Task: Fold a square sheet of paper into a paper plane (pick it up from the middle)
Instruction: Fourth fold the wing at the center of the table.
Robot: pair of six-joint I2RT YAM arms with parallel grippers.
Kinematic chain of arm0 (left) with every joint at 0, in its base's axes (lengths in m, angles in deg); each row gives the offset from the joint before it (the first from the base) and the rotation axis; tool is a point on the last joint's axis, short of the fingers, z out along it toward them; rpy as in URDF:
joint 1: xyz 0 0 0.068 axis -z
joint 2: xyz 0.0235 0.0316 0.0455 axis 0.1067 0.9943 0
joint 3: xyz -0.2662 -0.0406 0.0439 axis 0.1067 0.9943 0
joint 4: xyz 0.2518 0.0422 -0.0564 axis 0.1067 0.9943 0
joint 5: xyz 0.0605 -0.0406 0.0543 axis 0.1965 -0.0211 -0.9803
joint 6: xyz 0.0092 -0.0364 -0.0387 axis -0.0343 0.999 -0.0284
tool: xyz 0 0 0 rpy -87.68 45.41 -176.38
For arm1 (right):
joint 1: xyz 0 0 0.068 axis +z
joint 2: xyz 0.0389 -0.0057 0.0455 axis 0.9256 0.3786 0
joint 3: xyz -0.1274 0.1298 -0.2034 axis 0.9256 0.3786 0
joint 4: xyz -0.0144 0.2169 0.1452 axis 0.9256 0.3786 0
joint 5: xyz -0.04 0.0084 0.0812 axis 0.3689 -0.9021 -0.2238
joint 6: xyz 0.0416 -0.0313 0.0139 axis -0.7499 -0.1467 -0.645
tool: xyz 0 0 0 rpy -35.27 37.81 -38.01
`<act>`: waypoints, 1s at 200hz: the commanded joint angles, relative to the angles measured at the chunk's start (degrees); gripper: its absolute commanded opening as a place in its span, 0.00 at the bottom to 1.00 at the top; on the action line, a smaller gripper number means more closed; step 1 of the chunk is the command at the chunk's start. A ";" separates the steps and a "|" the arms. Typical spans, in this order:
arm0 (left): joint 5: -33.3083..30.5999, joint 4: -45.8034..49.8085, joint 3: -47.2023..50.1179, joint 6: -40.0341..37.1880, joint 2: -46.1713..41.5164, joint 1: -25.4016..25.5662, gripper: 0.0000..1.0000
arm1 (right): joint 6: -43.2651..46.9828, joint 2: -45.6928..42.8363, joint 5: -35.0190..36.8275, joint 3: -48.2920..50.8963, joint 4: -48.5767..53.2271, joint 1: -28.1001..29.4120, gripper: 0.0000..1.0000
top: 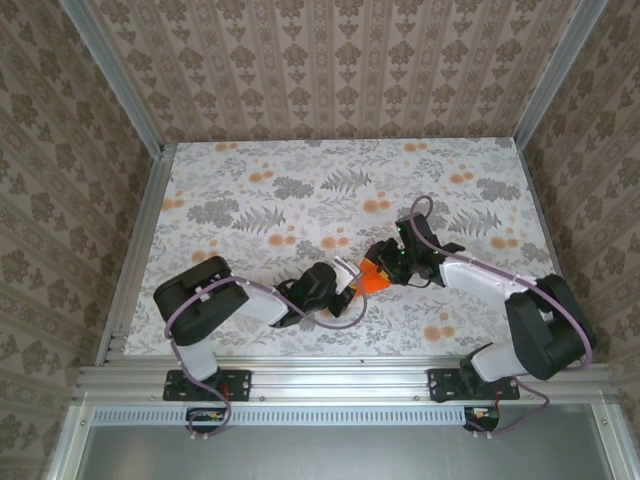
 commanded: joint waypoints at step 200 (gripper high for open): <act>8.44 -0.39 -0.35 8.93 1.43 -4.32 0.07 | 9.40 12.92 -6.41 3.61 -14.05 -1.93 0.30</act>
